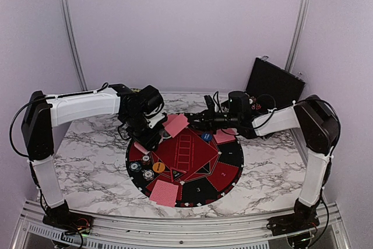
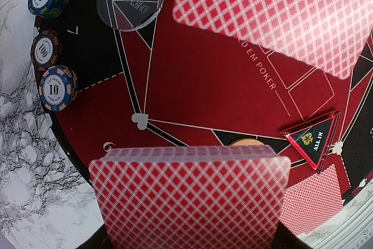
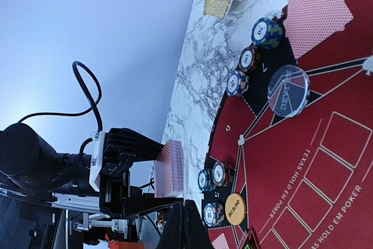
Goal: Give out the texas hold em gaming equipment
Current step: Flop the poker card in the community card area.
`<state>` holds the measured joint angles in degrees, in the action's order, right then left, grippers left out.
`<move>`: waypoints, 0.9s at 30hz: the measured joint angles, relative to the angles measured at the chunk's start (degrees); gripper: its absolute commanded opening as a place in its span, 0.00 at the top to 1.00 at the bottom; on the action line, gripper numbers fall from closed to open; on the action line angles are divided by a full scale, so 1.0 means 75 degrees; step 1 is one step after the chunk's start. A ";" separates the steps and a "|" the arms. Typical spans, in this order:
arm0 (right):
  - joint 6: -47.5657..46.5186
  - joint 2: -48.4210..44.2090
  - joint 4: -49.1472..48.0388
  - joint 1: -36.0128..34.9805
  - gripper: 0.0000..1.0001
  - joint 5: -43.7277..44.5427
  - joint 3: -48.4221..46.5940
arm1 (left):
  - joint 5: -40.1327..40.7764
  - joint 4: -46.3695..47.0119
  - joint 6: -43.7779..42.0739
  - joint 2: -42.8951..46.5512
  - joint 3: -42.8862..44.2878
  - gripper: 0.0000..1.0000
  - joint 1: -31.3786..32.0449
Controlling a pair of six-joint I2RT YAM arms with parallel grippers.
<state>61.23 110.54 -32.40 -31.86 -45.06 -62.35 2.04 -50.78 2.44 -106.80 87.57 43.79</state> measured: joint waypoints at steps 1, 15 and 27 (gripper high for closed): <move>-0.0023 -0.0003 0.0012 0.0017 1.00 0.0026 0.0012 | 0.0000 0.0000 0.0000 0.0000 -0.0003 0.73 0.0000; -0.1635 -0.0761 0.1827 0.0169 1.00 0.0985 0.0128 | 0.0000 0.0003 -0.0006 0.0000 -0.0003 0.73 -0.0087; -0.3826 -0.1294 0.4488 0.0154 1.00 0.2911 -0.0221 | -0.0003 0.0003 -0.0012 0.0000 -0.0044 0.73 -0.0143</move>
<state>32.53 100.84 1.26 -30.70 -23.22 -64.01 2.02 -50.76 2.35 -106.80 87.24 42.72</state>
